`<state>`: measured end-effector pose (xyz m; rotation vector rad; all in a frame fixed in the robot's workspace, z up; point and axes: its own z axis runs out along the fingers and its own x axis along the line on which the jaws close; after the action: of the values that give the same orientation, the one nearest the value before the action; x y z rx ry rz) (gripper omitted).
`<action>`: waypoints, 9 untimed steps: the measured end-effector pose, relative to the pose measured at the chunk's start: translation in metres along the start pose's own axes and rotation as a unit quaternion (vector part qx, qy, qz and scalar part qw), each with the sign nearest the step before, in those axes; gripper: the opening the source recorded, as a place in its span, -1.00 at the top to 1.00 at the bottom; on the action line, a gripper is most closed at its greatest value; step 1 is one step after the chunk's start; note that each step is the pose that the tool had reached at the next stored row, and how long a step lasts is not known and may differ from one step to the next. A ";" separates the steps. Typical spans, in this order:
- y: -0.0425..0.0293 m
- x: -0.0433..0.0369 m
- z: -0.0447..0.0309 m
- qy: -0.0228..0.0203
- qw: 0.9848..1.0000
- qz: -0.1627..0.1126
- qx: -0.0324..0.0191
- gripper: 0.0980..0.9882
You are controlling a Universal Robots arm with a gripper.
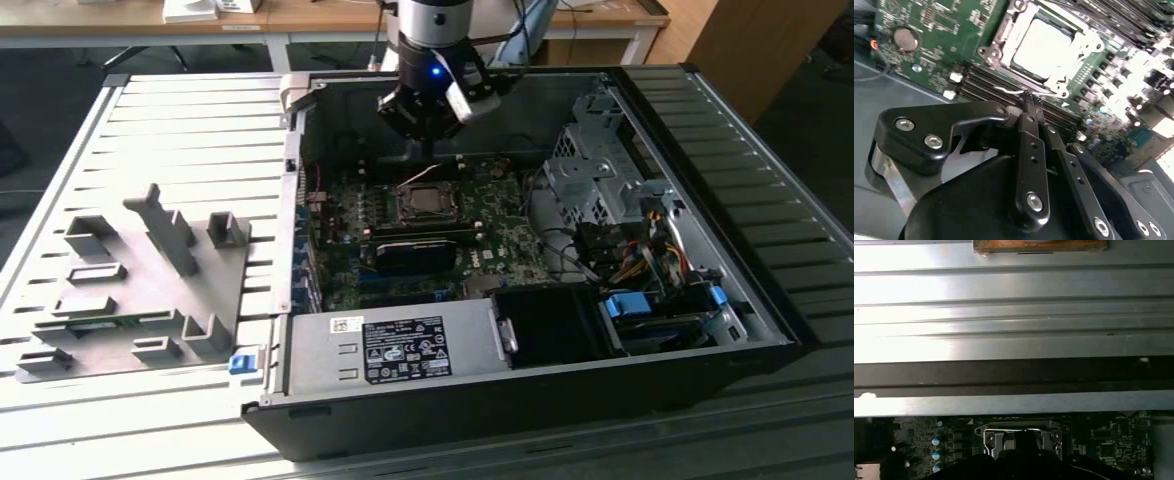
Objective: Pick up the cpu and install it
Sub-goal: 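Install the first cpu locking lever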
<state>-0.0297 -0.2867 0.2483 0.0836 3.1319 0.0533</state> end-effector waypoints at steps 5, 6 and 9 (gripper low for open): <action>0.0009 -0.0103 0.0009 0.000 1.000 0.000 0.000 0.98; 0.0009 -0.0103 0.0009 0.000 1.000 0.000 0.000 0.98; 0.0013 -0.0104 -0.0092 0.000 1.000 0.000 0.000 0.98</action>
<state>-0.0193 -0.2862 0.2576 0.0837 3.1318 0.0536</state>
